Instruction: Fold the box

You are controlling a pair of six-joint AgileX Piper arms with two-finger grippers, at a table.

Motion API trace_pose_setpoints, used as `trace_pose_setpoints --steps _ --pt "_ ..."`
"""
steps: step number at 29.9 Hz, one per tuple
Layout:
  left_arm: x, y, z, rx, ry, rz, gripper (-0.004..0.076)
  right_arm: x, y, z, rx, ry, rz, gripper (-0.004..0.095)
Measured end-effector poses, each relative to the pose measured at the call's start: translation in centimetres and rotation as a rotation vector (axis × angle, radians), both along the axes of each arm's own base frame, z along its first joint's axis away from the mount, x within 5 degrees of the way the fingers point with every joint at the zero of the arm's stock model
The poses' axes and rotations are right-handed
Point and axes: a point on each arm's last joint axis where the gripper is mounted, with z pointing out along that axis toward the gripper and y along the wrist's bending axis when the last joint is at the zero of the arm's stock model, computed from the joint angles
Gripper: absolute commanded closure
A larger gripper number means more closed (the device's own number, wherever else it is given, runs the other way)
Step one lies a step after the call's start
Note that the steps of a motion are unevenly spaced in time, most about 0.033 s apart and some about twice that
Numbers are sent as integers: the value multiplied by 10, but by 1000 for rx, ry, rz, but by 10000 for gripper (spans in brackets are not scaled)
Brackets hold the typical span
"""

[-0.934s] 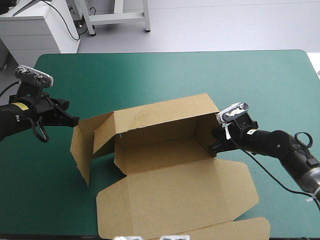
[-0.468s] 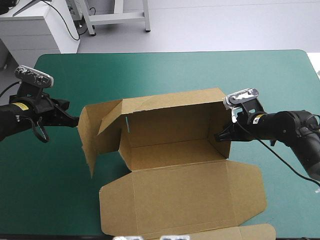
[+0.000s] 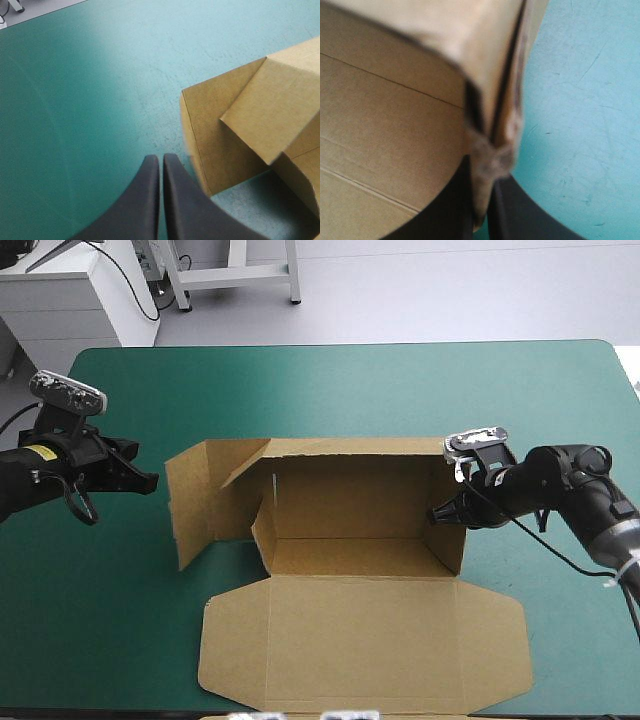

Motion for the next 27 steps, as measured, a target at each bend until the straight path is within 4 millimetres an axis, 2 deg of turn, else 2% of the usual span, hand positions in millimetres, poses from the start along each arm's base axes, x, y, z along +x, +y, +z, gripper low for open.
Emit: trace_pose_setpoints --steps 5,9,19,23,27 --pt "0 0 0 0 1 0 716 19 4 -1 -3 8 -10 925" --pt "0 0 0 0 -1 1 716 47 10 -4 -2 -18 -24 924" --pt "0 0 0 -1 -2 2 716 100 22 -30 -4 11 -52 925" --pt "0 0 0 -1 -2 2 716 112 24 -41 -2 27 -68 925" --pt "1 0 0 -1 -2 2 716 113 25 -42 -4 32 -69 924"
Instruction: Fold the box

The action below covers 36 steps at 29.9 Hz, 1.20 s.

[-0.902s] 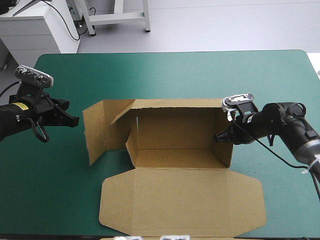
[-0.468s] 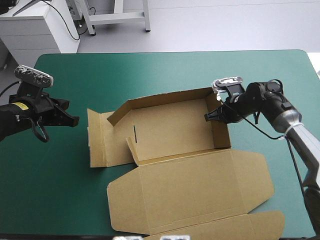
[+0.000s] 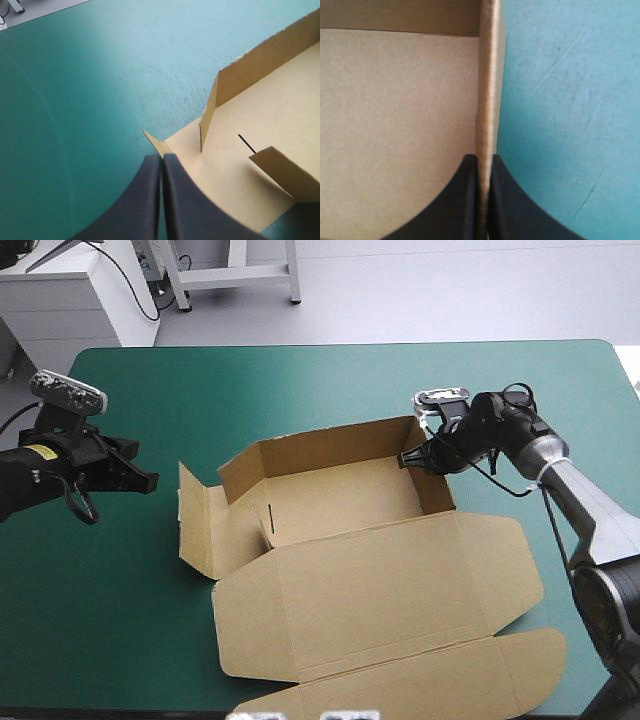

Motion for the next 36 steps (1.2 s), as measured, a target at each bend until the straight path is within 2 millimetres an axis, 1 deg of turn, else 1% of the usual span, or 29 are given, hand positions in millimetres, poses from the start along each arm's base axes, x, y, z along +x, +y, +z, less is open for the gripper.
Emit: trace_pose_setpoints --steps 4,6,8,9,12,14,16,20,26,30,36 --pt "0 0 0 0 0 0 716 0 0 1 -5 0 2 907" --pt "0 0 0 0 1 0 716 1 0 1 -5 -1 2 837" --pt "0 0 0 0 1 0 716 1 0 2 -7 -2 3 718" --pt "1 0 0 0 0 1 716 1 0 2 -10 7 5 618" --pt "1 0 0 0 0 1 716 -3 0 -9 -39 110 25 379" --pt "1 0 0 0 1 1 716 -3 -1 -9 -54 143 36 261" --pt "1 0 -1 0 1 1 716 -2 -1 -1 -63 149 44 191" --pt "1 0 -1 0 1 1 716 -1 -1 20 -67 126 56 184" --pt "2 0 -1 0 2 1 716 -12 -3 53 -59 80 60 184" --pt "2 0 -1 0 2 1 716 -17 -7 63 -71 62 34 184" --pt "2 0 -1 0 4 1 716 -18 -7 63 -68 64 16 184"
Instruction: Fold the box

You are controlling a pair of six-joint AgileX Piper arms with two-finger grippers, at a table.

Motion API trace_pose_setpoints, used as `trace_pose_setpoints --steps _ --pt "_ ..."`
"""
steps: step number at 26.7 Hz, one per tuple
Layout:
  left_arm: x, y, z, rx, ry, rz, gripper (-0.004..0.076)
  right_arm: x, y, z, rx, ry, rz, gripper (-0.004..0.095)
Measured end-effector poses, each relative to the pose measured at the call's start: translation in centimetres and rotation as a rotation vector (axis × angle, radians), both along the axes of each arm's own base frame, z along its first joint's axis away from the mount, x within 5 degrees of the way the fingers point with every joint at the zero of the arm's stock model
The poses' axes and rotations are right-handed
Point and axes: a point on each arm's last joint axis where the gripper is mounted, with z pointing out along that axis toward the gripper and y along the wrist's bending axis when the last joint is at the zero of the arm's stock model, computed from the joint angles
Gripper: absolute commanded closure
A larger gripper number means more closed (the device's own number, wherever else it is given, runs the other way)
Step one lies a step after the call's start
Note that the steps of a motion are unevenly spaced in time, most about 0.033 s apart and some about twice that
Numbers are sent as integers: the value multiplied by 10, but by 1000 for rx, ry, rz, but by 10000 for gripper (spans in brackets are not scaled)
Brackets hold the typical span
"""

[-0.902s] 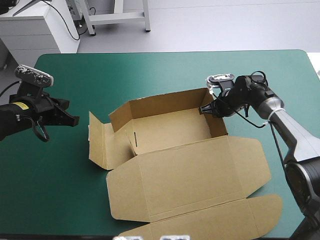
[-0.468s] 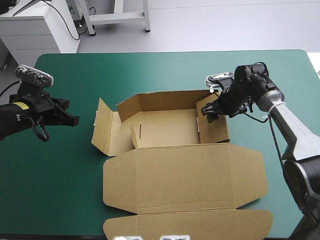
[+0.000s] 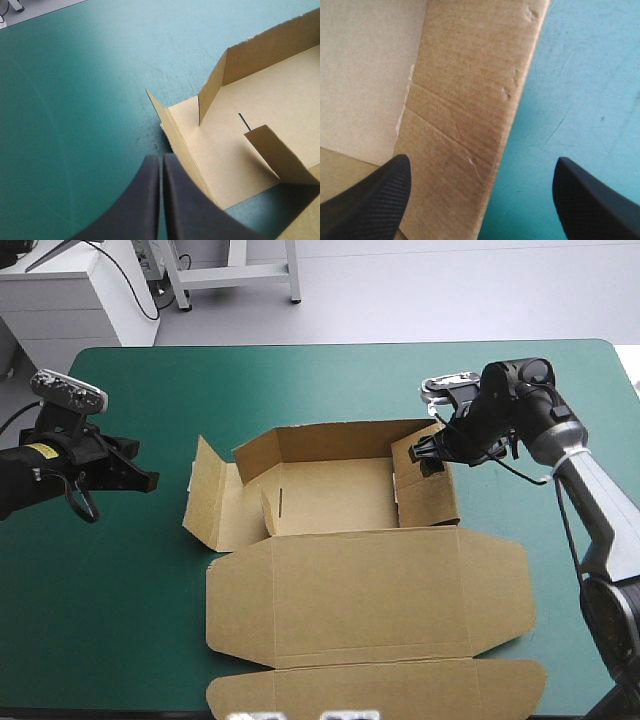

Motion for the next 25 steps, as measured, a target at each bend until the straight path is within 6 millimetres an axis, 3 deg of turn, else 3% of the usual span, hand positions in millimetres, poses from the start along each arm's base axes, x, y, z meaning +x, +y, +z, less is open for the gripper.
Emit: trace_pose_setpoints --steps 6,14,19,23,25 --pt "0 0 0 -3 2 -1 716 4 2 -9 1 30 -5 184" --pt "0 0 0 -3 6 -3 716 19 7 -41 -2 116 -6 186" --pt "0 0 0 -3 6 -3 716 23 8 -50 -7 138 -7 256" --pt "0 0 0 -3 6 -3 716 27 9 -61 -11 165 -7 370" --pt "0 0 0 -3 6 -3 716 28 9 -63 -12 170 -8 373"
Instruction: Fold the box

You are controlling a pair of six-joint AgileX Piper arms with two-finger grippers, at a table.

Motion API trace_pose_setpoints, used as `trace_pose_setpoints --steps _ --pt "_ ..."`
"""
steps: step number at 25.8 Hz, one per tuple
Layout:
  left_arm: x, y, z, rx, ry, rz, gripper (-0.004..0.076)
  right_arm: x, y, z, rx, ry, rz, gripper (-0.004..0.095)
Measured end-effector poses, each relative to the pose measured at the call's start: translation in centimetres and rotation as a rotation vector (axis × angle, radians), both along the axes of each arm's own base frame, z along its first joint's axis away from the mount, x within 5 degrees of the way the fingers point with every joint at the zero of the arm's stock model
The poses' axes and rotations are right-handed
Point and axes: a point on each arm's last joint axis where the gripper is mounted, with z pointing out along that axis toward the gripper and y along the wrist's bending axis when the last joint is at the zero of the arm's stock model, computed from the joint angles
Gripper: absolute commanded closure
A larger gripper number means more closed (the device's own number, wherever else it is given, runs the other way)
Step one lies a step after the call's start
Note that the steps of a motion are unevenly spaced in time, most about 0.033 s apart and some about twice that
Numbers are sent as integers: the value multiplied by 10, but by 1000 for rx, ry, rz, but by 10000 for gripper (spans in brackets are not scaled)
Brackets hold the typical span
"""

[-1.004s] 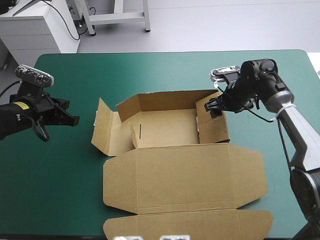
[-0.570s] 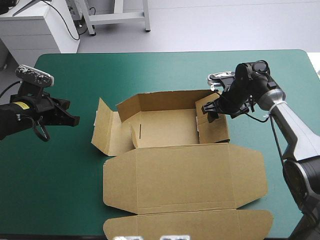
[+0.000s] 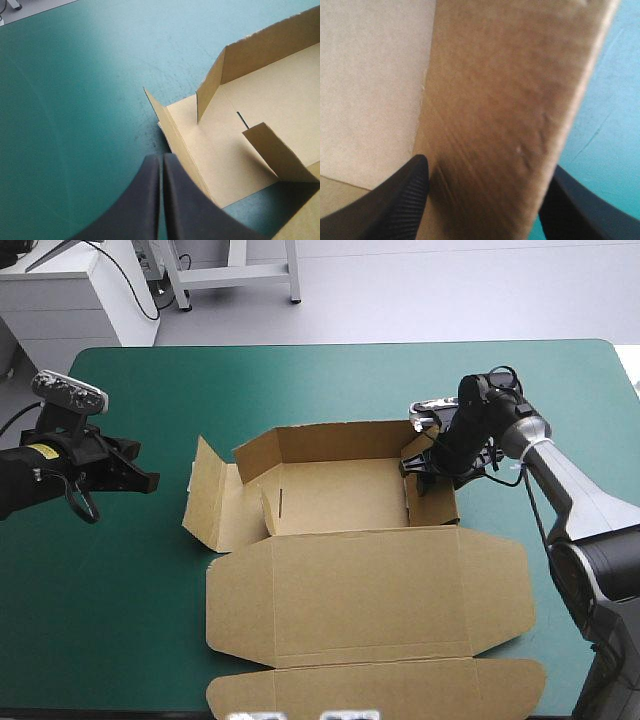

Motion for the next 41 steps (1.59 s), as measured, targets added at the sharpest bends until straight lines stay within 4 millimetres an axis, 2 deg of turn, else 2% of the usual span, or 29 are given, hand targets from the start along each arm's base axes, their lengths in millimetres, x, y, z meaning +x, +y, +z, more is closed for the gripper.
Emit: trace_pose_setpoints --steps 3,4,6,10,11,32,36,41 --pt "0 0 0 0 0 0 716 0 0 0 3 1 -1 376" --pt "0 0 0 0 0 0 716 0 0 0 3 1 -1 415" --pt "0 0 0 0 1 0 716 0 0 0 3 1 -1 543" --pt "0 -1 0 -12 2 -9 716 0 0 0 2 -1 -2 896" --pt "-1 -2 0 -16 5 -14 716 0 0 0 -2 -4 -3 922" --pt "-1 -4 0 -29 10 -28 716 1 0 1 -2 -12 5 922" --pt "-1 -4 0 -29 9 -28 716 -3 -2 19 -6 -64 7 928" --pt "-1 -2 0 -10 10 -22 716 -18 -15 57 -21 -173 4 928"
